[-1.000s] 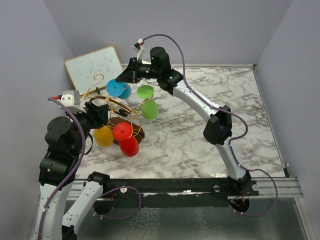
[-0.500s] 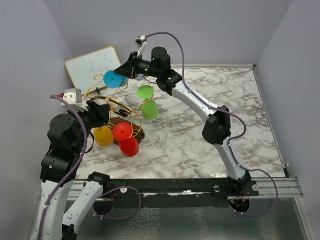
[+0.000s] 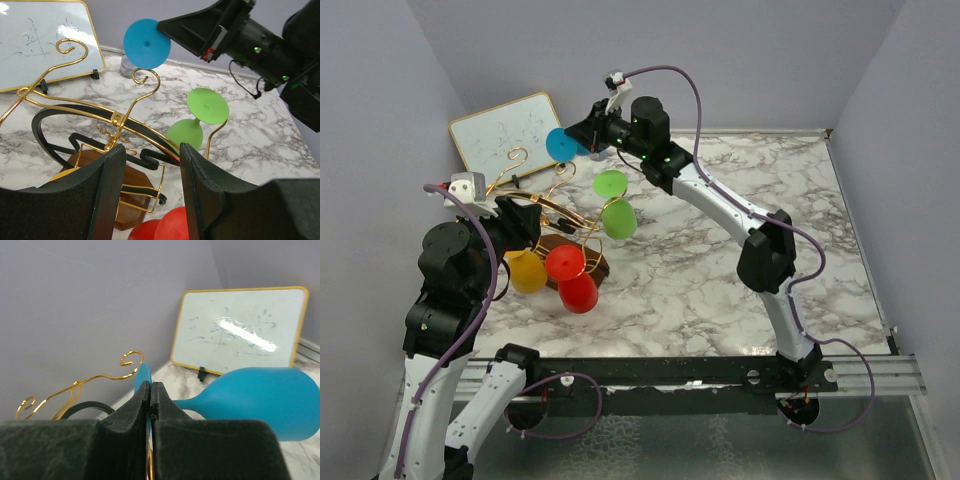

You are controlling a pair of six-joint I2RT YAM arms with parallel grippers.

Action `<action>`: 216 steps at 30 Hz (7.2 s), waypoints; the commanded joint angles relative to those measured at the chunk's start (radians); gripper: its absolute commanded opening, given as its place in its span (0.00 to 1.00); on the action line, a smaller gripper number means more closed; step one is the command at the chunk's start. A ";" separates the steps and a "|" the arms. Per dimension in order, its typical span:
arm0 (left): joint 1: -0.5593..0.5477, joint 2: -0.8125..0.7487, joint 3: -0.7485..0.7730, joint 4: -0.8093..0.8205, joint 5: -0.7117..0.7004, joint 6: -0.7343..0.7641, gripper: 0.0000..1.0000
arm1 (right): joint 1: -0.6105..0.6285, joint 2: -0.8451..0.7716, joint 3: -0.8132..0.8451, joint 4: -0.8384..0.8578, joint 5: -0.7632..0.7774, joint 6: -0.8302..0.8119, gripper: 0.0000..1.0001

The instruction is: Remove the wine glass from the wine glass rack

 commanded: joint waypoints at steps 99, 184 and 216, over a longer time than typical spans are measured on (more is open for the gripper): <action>-0.462 0.337 -0.080 0.642 0.928 -0.077 0.00 | -0.007 -1.279 -0.811 -0.767 -0.361 -0.264 0.44; -0.463 0.404 -0.026 0.434 0.404 -0.850 0.51 | 0.194 -1.324 -1.365 0.099 0.133 -1.493 0.01; -0.464 -0.006 -0.067 0.215 -0.112 -0.598 0.00 | 0.256 -1.518 -1.304 -0.210 0.340 -0.913 0.44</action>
